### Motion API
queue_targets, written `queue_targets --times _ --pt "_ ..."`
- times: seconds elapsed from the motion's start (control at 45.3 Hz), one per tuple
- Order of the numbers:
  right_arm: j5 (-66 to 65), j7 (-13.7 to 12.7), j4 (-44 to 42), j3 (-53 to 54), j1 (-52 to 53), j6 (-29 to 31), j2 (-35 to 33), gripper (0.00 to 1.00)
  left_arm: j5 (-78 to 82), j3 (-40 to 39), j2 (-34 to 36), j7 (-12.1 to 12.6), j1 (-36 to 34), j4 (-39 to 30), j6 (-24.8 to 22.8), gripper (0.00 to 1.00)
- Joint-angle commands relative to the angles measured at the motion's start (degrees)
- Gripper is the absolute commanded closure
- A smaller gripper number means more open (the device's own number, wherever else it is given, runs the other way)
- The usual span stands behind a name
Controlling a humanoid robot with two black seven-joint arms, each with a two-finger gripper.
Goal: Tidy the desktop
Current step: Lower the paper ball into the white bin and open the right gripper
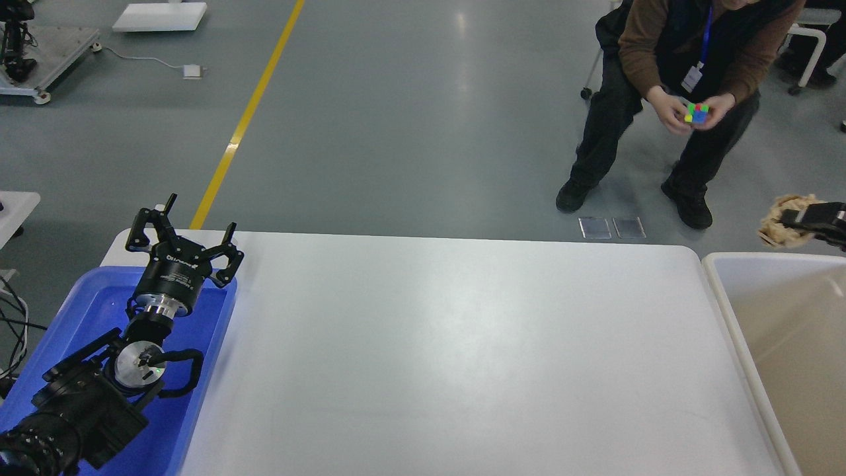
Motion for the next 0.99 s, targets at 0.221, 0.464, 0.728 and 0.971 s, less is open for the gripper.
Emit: queue_targets --times 0.221,0.464,0.728,0.971 --pt "27.35 -1.00 -43.63 0.82 -21.53 -0.14 21.71 1.00 -0.01 0.00 0.00 0.02 0.00 0.00 0.00 0.00" --pt "45.37 -10.13 -50.25 4.42 -28.30 -0.49 27.87 1.00 -0.01 0.00 0.00 0.02 0.00 0.00 0.00 0.00" --pt "52.68 -22.79 -50.34 18.74 -29.97 -4.61 31.83 1.00 -0.01 0.00 0.00 0.02 0.00 0.00 0.09 0.00" --pt "52.68 -28.25 -50.16 29.73 -30.59 -10.24 36.31 1.00 -0.10 0.00 0.00 -0.07 0.00 0.00 0.09 0.00"
